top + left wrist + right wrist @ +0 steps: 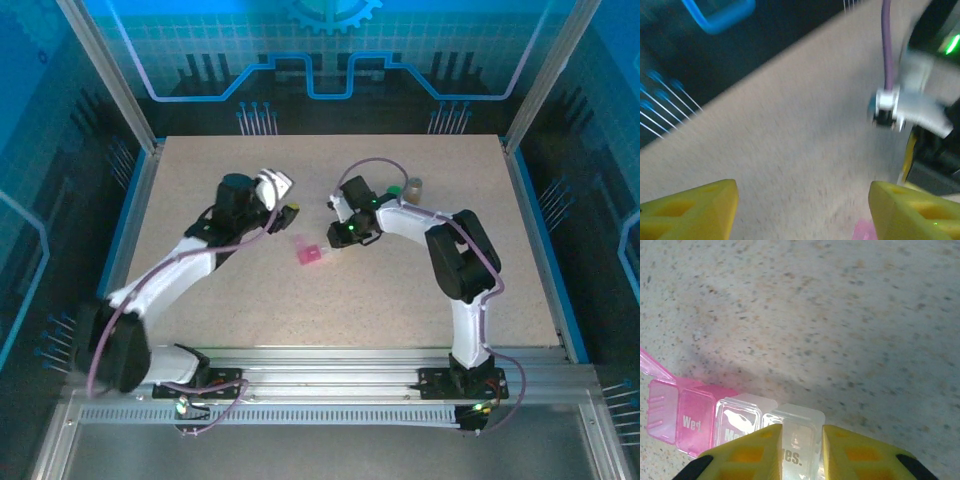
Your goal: Sort the pills into containers
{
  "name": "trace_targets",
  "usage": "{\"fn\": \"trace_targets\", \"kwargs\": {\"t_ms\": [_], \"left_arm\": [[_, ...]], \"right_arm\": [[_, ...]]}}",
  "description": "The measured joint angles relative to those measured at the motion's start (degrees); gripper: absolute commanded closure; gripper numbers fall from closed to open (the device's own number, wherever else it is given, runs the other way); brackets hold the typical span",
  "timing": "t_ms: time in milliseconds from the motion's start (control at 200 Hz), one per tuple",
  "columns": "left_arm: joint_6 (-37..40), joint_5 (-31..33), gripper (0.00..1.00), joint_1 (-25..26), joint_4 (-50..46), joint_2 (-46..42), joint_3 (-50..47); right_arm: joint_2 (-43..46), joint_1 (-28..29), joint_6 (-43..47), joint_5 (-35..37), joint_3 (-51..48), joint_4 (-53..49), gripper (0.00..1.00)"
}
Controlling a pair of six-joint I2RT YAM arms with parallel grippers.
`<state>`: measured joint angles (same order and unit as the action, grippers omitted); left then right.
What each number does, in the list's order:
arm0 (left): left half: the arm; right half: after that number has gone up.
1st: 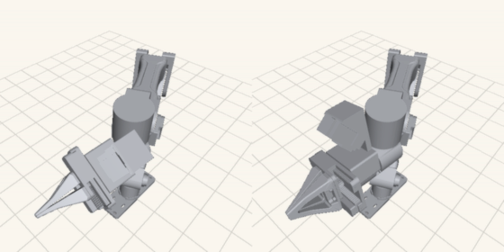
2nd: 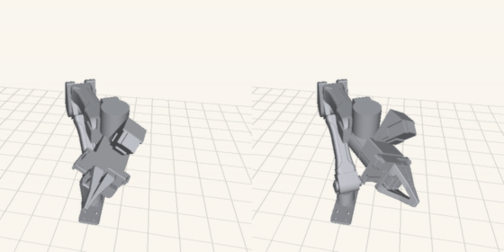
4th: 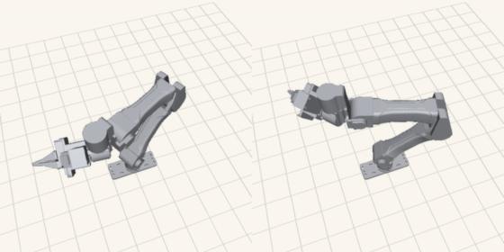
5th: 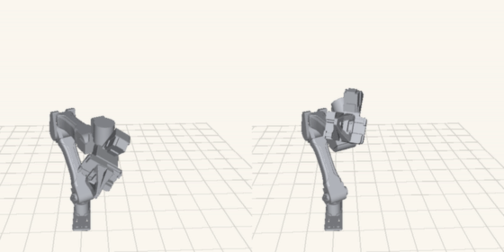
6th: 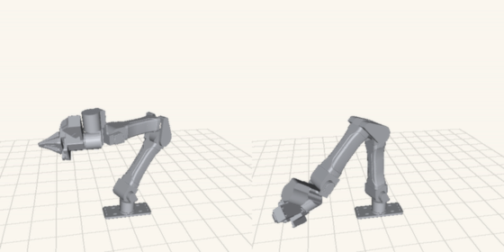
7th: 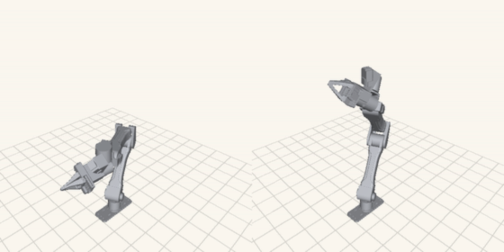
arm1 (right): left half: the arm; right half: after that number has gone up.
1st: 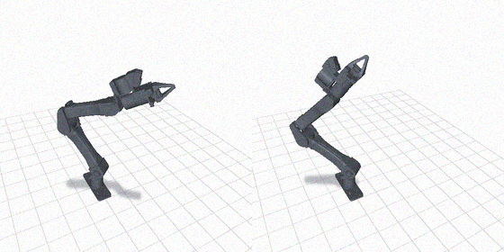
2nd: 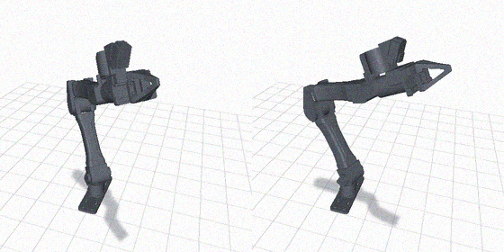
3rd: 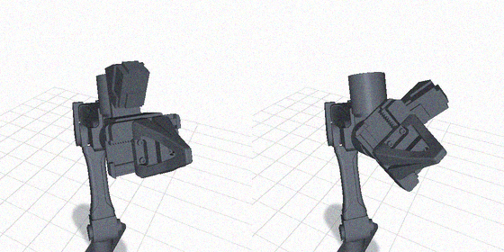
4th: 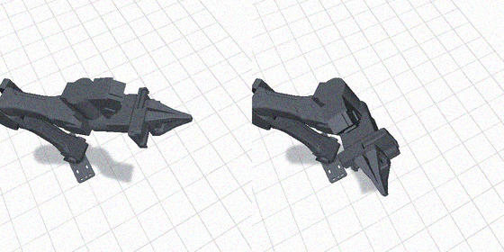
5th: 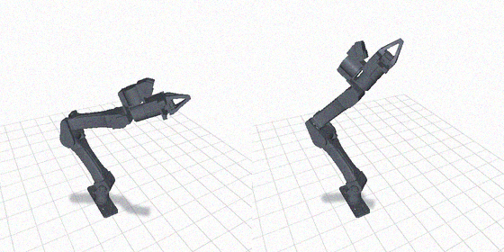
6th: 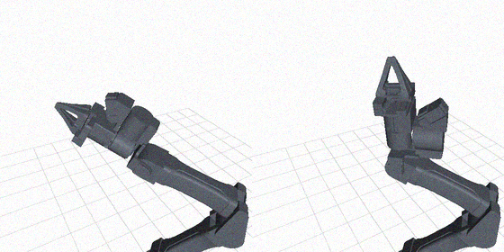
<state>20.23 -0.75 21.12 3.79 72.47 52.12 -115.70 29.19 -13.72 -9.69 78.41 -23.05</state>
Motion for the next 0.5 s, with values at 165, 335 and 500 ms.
{"fn": "trace_targets", "kwargs": {"t_ms": [165,335,500], "left_arm": [[-12.3,5.3,0.24,0.9,5.1,-12.4,-6.2],[-23.6,11.3,0.25,0.9,-0.7,-14.0,-7.5],[-32.0,13.0,0.26,1.7,-3.5,-14.6,-12.2]], "right_arm": [[1.9,-3.1,-4.9,1.0,-3.1,3.0,0.74],[2.7,-5.3,-10.3,3.6,-4.6,5.8,0.75],[2.7,-6.7,-15.2,6.3,-5.0,8.3,0.75]]}}
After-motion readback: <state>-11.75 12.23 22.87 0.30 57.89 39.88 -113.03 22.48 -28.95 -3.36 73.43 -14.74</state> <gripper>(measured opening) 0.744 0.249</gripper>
